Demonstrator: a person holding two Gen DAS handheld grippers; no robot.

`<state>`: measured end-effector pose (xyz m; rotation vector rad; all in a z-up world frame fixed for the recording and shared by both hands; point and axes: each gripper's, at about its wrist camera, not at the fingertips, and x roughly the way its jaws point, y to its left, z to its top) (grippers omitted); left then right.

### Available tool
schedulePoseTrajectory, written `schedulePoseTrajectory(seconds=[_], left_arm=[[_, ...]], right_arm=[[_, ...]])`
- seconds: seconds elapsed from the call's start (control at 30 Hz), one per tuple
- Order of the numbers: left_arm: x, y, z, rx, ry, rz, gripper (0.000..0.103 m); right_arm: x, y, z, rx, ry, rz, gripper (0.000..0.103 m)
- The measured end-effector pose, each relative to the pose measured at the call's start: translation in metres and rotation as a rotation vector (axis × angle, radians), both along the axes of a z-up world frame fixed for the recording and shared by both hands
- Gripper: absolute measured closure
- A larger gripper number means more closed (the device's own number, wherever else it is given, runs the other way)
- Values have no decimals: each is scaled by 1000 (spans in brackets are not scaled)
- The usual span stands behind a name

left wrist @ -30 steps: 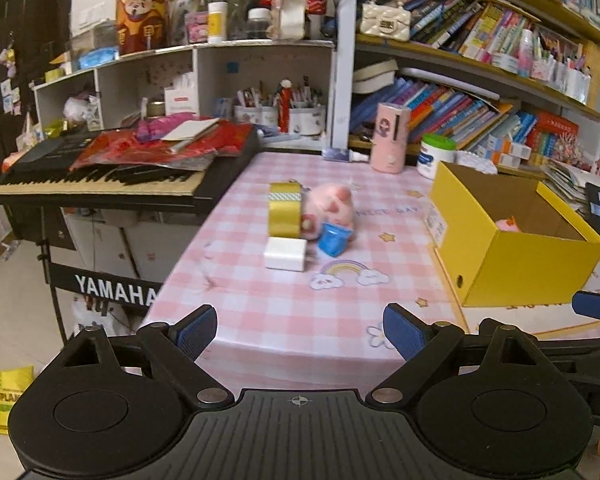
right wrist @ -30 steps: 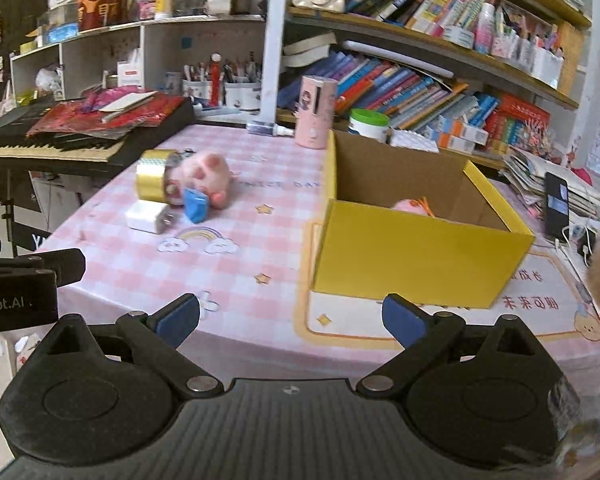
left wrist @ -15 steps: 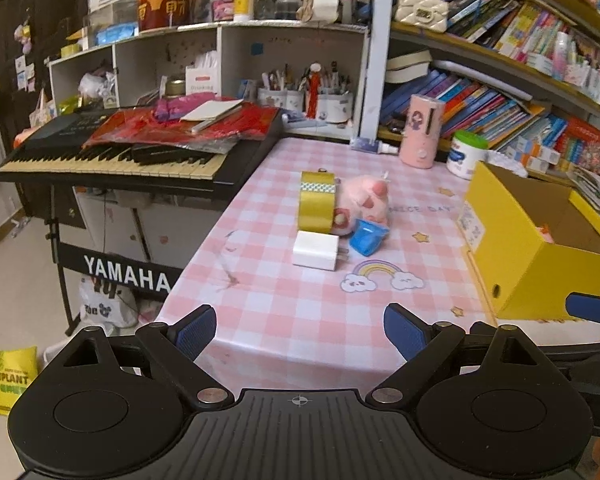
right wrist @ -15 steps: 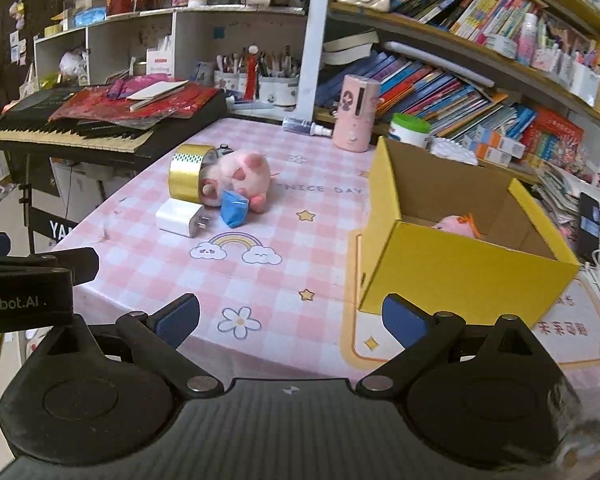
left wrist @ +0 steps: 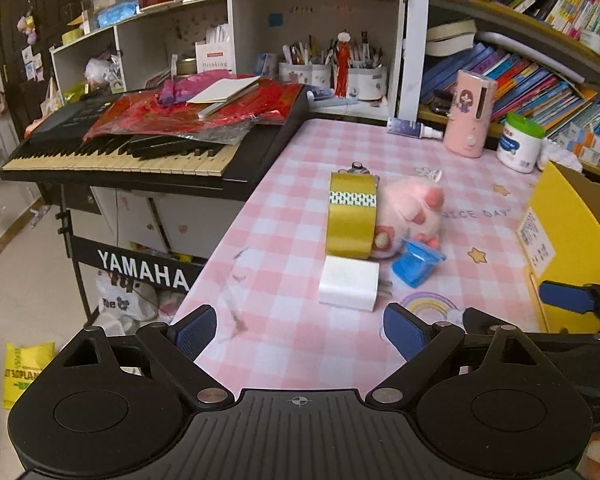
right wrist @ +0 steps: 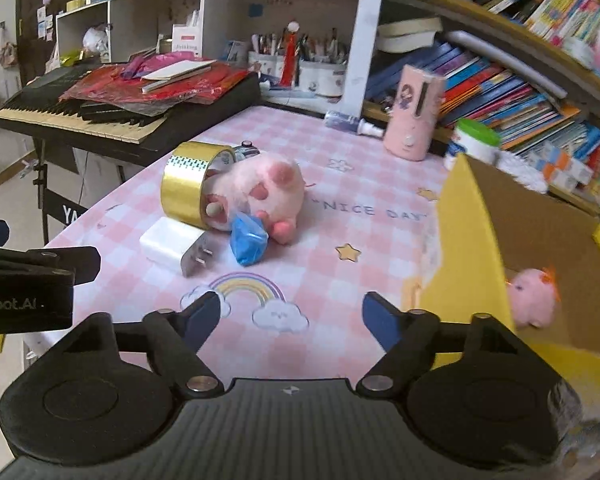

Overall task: Organize objects
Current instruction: 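Withdraw both tools from the box toward the remaining items, then grasp the blue item with the right tool while the left tool grasps the white charger, then carry the blue item and white charger with both tools over the yellow box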

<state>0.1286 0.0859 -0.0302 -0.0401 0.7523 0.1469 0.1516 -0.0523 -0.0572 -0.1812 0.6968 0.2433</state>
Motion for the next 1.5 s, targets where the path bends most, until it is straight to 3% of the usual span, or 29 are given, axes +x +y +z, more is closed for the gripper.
schedulePoseTrajectory(seconds=[0.3, 0.67, 0.73, 0.8, 1.07, 1.27, 1.5], left_arm=[[34, 12, -7, -5, 75, 47, 10], [56, 6, -25, -20, 157, -4, 13], [60, 3, -28, -21, 163, -19, 13], [65, -2, -30, -18, 164, -35, 13], [99, -25, -49, 4, 175, -114, 18], [113, -37, -63, 46, 204, -171, 35], [102, -33, -53, 24, 180, -163, 37]], right_arm=[[63, 8, -14, 70, 72, 49, 45], [115, 24, -32, 155, 190, 134, 67], [120, 23, -33, 168, 203, 143, 76], [123, 20, -32, 181, 212, 151, 79], [112, -11, 4, 208, 90, 112, 79], [102, -23, 7, 192, 98, 117, 79], [86, -21, 12, 165, 82, 151, 79]])
